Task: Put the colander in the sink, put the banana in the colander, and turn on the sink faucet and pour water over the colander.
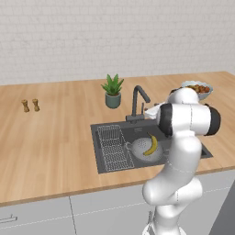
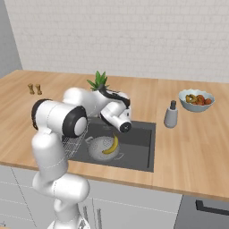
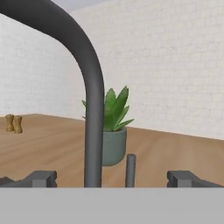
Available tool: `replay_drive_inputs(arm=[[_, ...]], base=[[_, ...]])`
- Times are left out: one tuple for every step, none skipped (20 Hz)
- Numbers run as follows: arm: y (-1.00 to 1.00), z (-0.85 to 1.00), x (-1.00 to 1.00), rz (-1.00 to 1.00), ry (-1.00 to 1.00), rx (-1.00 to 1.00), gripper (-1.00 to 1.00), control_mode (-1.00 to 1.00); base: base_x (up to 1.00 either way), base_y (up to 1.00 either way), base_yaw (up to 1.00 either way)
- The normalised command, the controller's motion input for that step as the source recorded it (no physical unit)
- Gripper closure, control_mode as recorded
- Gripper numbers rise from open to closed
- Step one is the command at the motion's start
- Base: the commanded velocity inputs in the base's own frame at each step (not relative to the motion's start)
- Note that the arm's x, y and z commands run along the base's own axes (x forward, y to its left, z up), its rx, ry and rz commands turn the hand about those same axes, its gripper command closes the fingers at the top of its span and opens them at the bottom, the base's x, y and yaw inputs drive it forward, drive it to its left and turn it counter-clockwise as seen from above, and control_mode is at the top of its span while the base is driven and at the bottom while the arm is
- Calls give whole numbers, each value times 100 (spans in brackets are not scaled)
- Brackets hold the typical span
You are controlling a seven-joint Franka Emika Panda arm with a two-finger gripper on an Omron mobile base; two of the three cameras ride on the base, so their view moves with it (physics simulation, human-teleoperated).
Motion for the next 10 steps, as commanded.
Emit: replay_drive_inputs(arm=[[6,-6,21,5,0,0,-100,-100],[5,-4,25,5,0,0,-100,-100],[1,0,28,3,0,0,-100,-100],[0,-1,28,3,0,0,-100,-100],[0,-3,24,3,0,0,-100,-100],[0,-3,23,3,0,0,-100,-100],[1,-7,23,4,0,0,-100,-100],[2,-7,23,4,0,0,-100,-100],[1,-10,28,4,0,0,-100,-100],[2,-10,29,4,0,0,-100,-100]], base=[[0,0,0],[0,0,0],[0,0,0],[0,0,0],[0,0,0],[0,0,0],[0,0,0],[0,0,0],[0,0,0],[0,0,0]])
